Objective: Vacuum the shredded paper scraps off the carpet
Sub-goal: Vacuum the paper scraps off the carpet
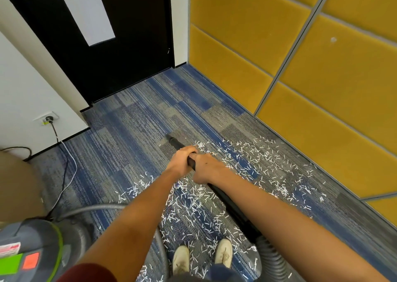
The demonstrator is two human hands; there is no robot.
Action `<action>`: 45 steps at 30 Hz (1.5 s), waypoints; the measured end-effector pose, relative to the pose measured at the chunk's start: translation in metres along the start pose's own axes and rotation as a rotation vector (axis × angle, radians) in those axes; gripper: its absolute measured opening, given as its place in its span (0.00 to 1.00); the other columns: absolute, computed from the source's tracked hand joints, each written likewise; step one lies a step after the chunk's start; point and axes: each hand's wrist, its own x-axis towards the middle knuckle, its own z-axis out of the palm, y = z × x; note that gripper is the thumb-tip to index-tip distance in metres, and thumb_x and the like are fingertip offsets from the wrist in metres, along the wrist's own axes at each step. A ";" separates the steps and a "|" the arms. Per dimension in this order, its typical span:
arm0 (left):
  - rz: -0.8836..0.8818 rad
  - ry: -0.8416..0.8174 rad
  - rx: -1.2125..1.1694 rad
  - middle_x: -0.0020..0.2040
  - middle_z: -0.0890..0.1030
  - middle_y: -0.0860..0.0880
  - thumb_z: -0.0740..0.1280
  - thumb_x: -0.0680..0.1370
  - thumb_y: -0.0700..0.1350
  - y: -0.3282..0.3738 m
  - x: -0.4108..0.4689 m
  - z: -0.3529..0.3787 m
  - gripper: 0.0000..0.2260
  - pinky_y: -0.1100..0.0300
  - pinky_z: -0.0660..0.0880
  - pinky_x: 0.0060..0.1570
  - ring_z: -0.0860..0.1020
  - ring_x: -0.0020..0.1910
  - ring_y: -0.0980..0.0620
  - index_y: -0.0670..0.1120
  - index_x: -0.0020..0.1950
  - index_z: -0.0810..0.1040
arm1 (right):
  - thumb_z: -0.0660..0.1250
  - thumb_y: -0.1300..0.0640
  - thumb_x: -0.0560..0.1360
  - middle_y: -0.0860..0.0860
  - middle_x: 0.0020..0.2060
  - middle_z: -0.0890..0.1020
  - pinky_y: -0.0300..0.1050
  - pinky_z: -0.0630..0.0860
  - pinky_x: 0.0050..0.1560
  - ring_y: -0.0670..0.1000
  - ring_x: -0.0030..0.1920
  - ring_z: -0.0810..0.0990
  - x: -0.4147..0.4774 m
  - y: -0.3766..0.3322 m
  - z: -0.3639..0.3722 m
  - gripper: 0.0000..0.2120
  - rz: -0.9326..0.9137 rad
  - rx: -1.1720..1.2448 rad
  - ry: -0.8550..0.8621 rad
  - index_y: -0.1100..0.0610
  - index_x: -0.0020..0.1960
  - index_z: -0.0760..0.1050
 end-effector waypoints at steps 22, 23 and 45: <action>0.031 -0.162 0.296 0.53 0.80 0.46 0.68 0.71 0.41 0.030 -0.038 0.001 0.11 0.55 0.74 0.48 0.78 0.51 0.44 0.44 0.52 0.77 | 0.64 0.66 0.73 0.55 0.53 0.71 0.43 0.76 0.46 0.54 0.47 0.76 -0.041 0.014 0.019 0.31 0.054 -0.013 -0.031 0.55 0.74 0.60; 0.028 -0.164 0.288 0.54 0.79 0.47 0.68 0.71 0.41 0.031 -0.037 0.004 0.12 0.54 0.74 0.49 0.78 0.51 0.44 0.45 0.54 0.77 | 0.64 0.66 0.73 0.55 0.54 0.71 0.45 0.77 0.49 0.55 0.49 0.76 -0.042 0.016 0.020 0.31 0.063 -0.013 -0.026 0.55 0.74 0.59; 0.044 -0.164 0.146 0.49 0.76 0.45 0.68 0.71 0.35 0.069 0.000 0.059 0.15 0.49 0.75 0.50 0.77 0.46 0.44 0.47 0.56 0.77 | 0.63 0.66 0.73 0.54 0.51 0.74 0.45 0.78 0.48 0.54 0.48 0.78 -0.039 0.073 0.009 0.30 0.164 0.093 0.039 0.56 0.73 0.59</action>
